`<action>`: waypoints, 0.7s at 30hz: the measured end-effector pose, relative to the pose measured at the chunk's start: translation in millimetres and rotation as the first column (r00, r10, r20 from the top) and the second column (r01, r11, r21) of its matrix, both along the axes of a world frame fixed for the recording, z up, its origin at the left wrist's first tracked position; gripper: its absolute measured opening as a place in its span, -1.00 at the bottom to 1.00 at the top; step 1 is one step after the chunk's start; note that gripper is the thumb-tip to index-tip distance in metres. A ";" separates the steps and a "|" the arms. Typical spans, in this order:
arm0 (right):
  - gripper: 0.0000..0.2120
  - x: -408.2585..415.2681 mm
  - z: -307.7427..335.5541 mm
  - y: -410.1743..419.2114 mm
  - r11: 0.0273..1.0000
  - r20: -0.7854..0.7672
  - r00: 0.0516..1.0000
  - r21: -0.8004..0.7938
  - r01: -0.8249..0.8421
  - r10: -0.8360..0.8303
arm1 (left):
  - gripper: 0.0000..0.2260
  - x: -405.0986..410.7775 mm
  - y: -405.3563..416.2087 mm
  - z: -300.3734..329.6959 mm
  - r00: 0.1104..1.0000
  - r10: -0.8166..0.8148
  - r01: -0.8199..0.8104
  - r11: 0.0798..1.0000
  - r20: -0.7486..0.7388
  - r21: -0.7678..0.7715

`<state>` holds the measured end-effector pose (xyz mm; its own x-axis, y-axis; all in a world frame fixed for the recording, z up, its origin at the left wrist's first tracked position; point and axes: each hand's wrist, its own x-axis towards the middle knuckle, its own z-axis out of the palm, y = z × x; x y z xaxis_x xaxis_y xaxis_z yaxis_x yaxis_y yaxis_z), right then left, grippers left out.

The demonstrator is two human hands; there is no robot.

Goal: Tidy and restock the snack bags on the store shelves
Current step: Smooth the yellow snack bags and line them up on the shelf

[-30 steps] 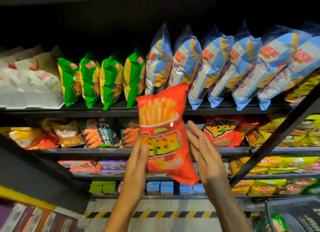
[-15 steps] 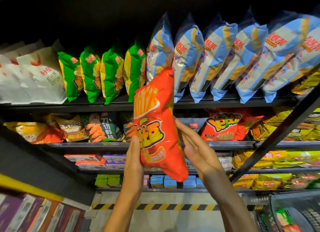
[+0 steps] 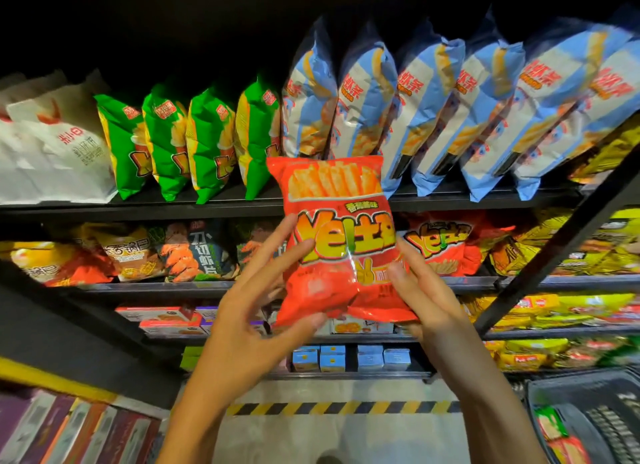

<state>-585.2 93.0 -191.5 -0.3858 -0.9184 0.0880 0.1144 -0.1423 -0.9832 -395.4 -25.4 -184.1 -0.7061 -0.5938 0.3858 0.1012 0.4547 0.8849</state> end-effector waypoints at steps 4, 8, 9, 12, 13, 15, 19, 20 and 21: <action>-0.27 -8.3 -6.1 3.7 0.991 -0.170 0.985 -0.131 -0.006 -0.017 | -0.49 -4.8 -6.2 -1.3 0.994 0.103 -0.103 0.995 -0.036 0.016; -0.37 -4.5 -3.1 10.6 0.989 -0.463 0.885 -0.148 -0.027 -0.045 | -0.54 -4.3 -4.7 -7.1 0.983 0.184 -0.182 0.980 -0.021 0.082; -0.42 -3.7 -3.5 9.1 0.988 -0.478 0.877 -0.155 -0.019 -0.059 | -0.51 -4.7 -4.1 -7.5 0.979 0.202 -0.200 0.974 -0.007 0.103; -0.59 -1.9 -8.7 3.8 0.968 -0.471 0.858 -0.227 0.106 -0.204 | -0.44 -7.6 -0.5 -7.4 0.983 0.182 -0.182 0.972 0.014 0.147; -0.65 -0.4 -9.0 2.5 0.954 -0.455 0.850 -0.248 0.165 -0.265 | -0.43 -8.1 1.0 -6.6 0.990 0.144 -0.144 0.979 0.013 0.147; -0.75 3.7 -8.2 0.9 0.927 -0.374 0.857 -0.261 0.271 -0.356 | -0.42 -9.0 3.9 -4.9 0.998 0.062 -0.064 0.987 0.016 0.147; -0.86 11.4 -7.4 -2.2 0.897 -0.227 0.871 -0.186 0.401 -0.436 | -0.39 -12.8 8.1 -4.3 0.998 0.021 -0.028 0.994 0.062 0.110; -0.88 12.4 -8.2 -2.8 0.893 -0.204 0.871 -0.164 0.420 -0.447 | -0.39 -14.7 8.9 -4.7 0.996 0.009 -0.019 0.994 0.086 0.109; -0.89 12.9 -8.7 -3.1 0.890 -0.185 0.872 -0.145 0.433 -0.454 | -0.43 -16.4 9.6 -5.2 0.994 0.000 -0.012 0.994 0.106 0.112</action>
